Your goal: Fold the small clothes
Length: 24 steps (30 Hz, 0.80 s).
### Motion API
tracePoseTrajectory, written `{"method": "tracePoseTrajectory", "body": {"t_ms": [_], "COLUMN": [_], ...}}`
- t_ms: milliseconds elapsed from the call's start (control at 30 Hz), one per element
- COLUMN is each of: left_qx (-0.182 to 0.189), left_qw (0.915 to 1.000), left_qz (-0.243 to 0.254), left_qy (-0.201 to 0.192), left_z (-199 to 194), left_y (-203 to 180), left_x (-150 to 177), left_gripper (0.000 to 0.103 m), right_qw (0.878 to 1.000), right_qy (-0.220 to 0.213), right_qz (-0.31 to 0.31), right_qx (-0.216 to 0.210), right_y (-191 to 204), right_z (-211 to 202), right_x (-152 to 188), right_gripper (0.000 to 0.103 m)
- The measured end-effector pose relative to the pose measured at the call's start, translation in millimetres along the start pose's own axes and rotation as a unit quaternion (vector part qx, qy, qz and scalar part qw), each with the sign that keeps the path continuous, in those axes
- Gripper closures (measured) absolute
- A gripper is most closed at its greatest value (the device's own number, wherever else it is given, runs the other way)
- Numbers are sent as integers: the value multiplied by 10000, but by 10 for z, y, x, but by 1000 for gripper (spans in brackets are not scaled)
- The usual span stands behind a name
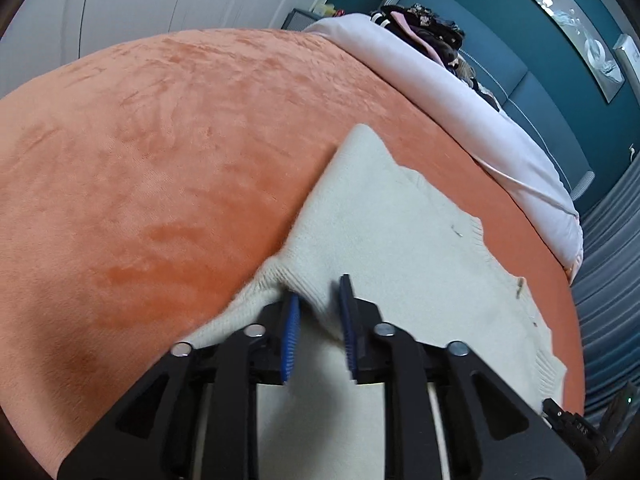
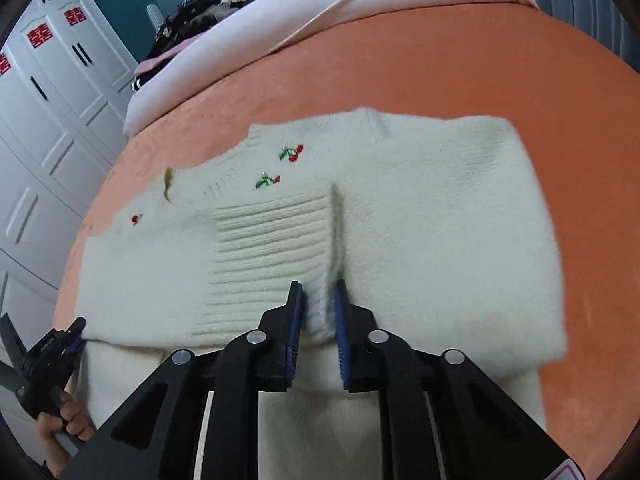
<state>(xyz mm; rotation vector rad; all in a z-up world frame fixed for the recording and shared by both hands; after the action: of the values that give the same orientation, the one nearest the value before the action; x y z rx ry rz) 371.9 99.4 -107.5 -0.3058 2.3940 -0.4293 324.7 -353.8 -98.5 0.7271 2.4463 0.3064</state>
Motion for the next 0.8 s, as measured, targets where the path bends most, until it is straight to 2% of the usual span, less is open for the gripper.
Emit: {"method": "tracePoseTrajectory", "body": {"t_ms": [33,67,100,167,267,367,433,500,567,633,667,733,767,800], "left_qx": [-60,-183,-355,-620,-474,-388,-312,-247,-230,-37,26,85,183,380], "left_qw": [9999,9994,9980,9935,9916,9931,9933,9960,9958,9959,9960,9956,9946,9914], "left_qz": [109,305,516,951,1171,757,334,243,240,77,14,-74,-133,-196], "left_qy": [39,11,-29,-59,287,813,1064,829,858,896,896,933,1016,1235], "left_z": [-117,-258,-395,-738,-1167,-1448,-1563,-1721,-1779,-1779,-1765,-1747,-1736,-1706], "left_y": [-5,-10,-21,5,175,516,755,811,772,727,715,688,663,628], "left_x": [9,35,85,236,584,1010,1294,1431,1510,1556,1565,1578,1586,1600], "left_gripper": [59,42,27,15,10,9,9,9,9,9,9,19,41,71], "right_qw": [9999,9996,9991,9993,9994,9961,9928,9896,9892,9901,9904,9902,9901,9893], "right_qy": [-50,-111,-178,-223,58,504,734,884,913,898,895,878,828,760], "right_qz": [124,206,260,250,290,614,920,1127,1144,1066,1033,1054,1104,1200], "right_qx": [-10,-152,-286,-152,204,385,228,113,-68,-143,-189,-278,-262,-338], "right_y": [-29,-57,-120,-336,-736,-1159,-1349,-1379,-1309,-1194,-1141,-1029,-1003,-976], "right_z": [-186,-362,-596,-963,-1354,-1592,-1754,-1808,-1806,-1752,-1729,-1654,-1660,-1661], "right_x": [39,90,207,503,1091,1761,2114,2361,2481,2535,2515,2499,2489,2466], "right_gripper": [73,65,52,39,34,33,32,30,26,23,23,23,27,48]}}
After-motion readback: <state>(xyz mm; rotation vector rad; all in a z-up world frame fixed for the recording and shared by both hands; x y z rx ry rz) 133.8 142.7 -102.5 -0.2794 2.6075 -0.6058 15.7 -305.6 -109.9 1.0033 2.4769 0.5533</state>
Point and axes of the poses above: each gripper's, at about its wrist camera, not at the fingertips, and z roughly the way its jaws point, y to its left, x to its underside, the point moved 5 cm from there along z, roughly the way its jaws point, and after that the axes turned 8 degrees about z, right-handed, at the moved point
